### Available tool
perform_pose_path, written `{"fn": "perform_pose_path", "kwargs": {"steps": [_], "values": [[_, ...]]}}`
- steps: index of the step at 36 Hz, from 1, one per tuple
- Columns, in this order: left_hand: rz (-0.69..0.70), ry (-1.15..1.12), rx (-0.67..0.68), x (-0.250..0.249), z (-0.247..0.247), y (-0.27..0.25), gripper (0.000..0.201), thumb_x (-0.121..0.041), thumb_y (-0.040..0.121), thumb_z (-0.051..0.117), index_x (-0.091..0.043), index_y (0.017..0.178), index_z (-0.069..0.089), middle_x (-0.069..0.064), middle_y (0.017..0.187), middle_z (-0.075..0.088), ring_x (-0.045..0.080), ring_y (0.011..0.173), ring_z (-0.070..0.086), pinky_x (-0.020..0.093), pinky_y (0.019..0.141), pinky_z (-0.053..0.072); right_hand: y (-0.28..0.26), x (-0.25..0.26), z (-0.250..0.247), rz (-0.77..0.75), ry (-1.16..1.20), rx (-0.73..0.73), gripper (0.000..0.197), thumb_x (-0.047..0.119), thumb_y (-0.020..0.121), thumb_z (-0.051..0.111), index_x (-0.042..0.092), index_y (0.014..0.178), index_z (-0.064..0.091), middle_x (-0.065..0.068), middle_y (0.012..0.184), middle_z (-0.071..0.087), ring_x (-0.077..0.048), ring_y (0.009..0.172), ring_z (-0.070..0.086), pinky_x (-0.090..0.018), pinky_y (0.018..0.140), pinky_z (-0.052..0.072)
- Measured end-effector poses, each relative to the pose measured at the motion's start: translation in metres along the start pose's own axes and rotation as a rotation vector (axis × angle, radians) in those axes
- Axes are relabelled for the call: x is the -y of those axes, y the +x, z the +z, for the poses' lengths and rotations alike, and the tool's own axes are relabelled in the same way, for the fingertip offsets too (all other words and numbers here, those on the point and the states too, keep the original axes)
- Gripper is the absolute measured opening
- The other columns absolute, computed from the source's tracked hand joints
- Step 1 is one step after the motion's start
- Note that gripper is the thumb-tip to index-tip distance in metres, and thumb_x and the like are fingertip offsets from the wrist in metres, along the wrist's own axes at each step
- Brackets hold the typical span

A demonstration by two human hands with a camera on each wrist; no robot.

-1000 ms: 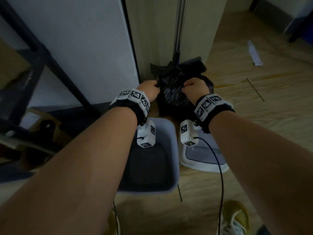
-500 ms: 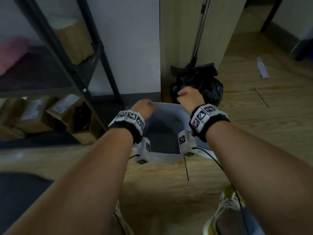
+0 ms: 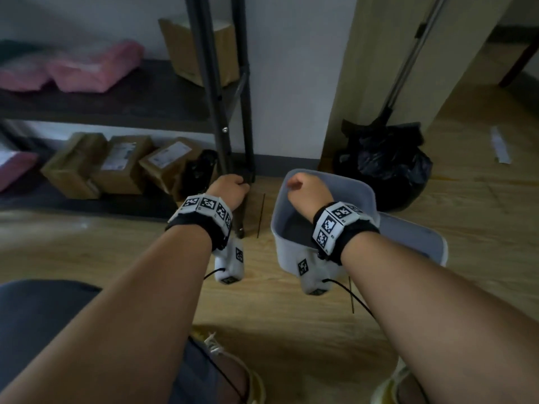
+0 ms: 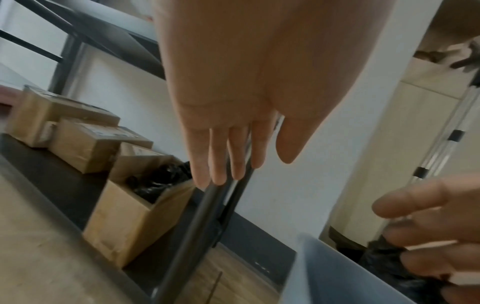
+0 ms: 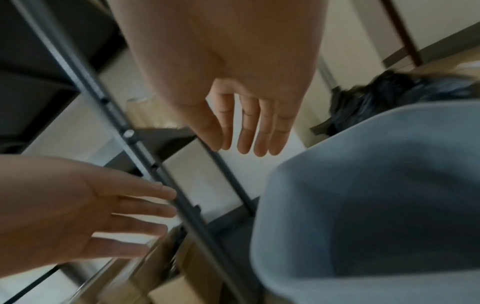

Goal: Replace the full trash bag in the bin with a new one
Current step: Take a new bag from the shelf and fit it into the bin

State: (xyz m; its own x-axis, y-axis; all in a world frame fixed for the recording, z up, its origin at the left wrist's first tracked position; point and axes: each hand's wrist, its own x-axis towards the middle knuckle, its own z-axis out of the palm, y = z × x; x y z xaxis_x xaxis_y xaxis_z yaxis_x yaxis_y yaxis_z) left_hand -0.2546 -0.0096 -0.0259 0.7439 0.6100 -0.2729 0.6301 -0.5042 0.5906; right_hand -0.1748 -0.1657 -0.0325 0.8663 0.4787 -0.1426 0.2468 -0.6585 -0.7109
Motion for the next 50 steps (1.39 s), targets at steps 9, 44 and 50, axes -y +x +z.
{"fn": "perform_pose_path", "kwargs": {"steps": [9, 44, 50], "values": [[-0.139, -0.040, -0.058, 0.082, -0.043, 0.029, 0.039, -0.024, 0.098, 0.049, -0.010, 0.133, 0.054, 0.011, 0.135, 0.055, 0.030, 0.122, 0.052, 0.034, 0.102, 0.042, 0.019, 0.055, 0.077, -0.137, -0.091, 0.137, 0.027, 0.016, 0.086, 0.055, 0.026, 0.109, 0.064, 0.003, 0.114, 0.066, -0.019, 0.106, 0.061, -0.032, 0.091, 0.050], [-0.319, 0.045, -0.161, 0.169, -0.033, 0.135, 0.019, -0.010, 0.092, 0.049, -0.006, 0.098, 0.067, 0.016, 0.103, 0.066, 0.032, 0.092, 0.062, 0.032, 0.068, 0.043, 0.110, 0.095, 0.222, -0.192, -0.319, 0.092, 0.055, 0.007, 0.086, 0.054, 0.013, 0.139, 0.038, -0.014, 0.144, 0.031, -0.034, 0.131, 0.037, -0.040, 0.109, 0.038], [-0.302, 0.060, -0.189, 0.180, -0.032, 0.129, 0.013, -0.011, 0.090, 0.048, -0.011, 0.087, 0.061, 0.011, 0.088, 0.061, 0.029, 0.079, 0.056, 0.031, 0.066, 0.041, 0.123, 0.101, 0.223, -0.387, -0.679, 0.154, 0.067, 0.010, 0.083, 0.054, 0.018, 0.145, 0.030, -0.012, 0.143, 0.039, -0.033, 0.134, 0.031, -0.047, 0.115, 0.025]]}}
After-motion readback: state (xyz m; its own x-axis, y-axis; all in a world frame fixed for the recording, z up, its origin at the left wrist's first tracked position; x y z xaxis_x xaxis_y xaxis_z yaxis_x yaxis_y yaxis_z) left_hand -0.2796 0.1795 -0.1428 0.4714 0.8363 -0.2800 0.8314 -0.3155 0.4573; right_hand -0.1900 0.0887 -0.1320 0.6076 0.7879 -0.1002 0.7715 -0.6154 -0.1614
